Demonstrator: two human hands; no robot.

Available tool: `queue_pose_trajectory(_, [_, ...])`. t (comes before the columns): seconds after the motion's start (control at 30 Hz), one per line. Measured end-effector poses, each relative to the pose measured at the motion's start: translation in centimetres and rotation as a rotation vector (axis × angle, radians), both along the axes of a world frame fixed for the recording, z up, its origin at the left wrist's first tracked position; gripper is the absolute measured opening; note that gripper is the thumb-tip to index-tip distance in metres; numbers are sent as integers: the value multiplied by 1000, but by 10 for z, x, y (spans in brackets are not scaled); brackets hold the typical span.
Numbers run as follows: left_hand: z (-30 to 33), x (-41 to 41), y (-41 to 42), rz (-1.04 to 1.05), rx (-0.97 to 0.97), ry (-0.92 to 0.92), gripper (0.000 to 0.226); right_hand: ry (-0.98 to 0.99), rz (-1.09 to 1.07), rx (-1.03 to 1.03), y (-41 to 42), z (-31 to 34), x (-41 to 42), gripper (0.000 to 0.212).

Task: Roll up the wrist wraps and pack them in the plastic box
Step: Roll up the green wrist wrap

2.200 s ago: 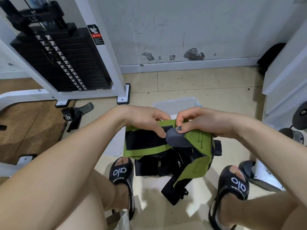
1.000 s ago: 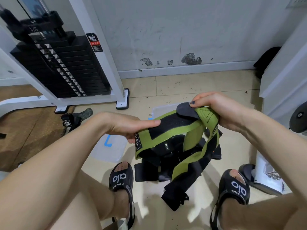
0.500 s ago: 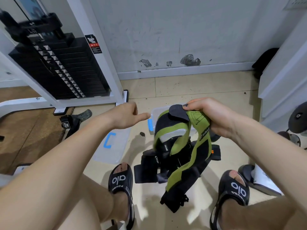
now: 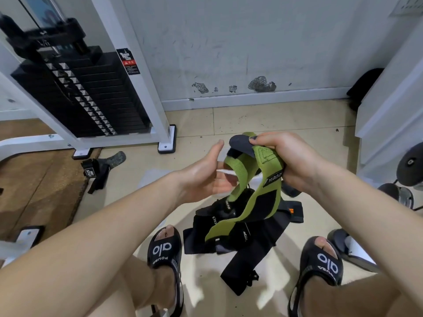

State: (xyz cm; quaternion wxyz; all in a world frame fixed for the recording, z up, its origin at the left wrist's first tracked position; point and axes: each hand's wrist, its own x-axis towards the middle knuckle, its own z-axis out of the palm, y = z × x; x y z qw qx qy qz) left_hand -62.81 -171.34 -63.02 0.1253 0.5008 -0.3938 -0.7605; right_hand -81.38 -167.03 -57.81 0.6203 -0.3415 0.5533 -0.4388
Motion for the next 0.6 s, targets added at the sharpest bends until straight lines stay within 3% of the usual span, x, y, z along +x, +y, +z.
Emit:
queue_pose_trajectory(0.1, [12,-5,-6,323,-35,184,42,-9,22,18,3,0,1,16])
queue_pose_trajectory(0.2, [23,-3,-13,477,-65,325,31,19,74,64,7,-5,5,15])
queue_pose_trajectory(0.27, [23,0,-17,501,-102,325,34,38,128,83,11,-6,8,15])
queue_pose_trajectory(0.37, [24,2,-20,497,-251,217,18,111,161,57,12,-8,9,29])
queue_pose_trajectory(0.6, [32,3,-22,539,-532,99,46,233,224,-40,13,-9,9,15])
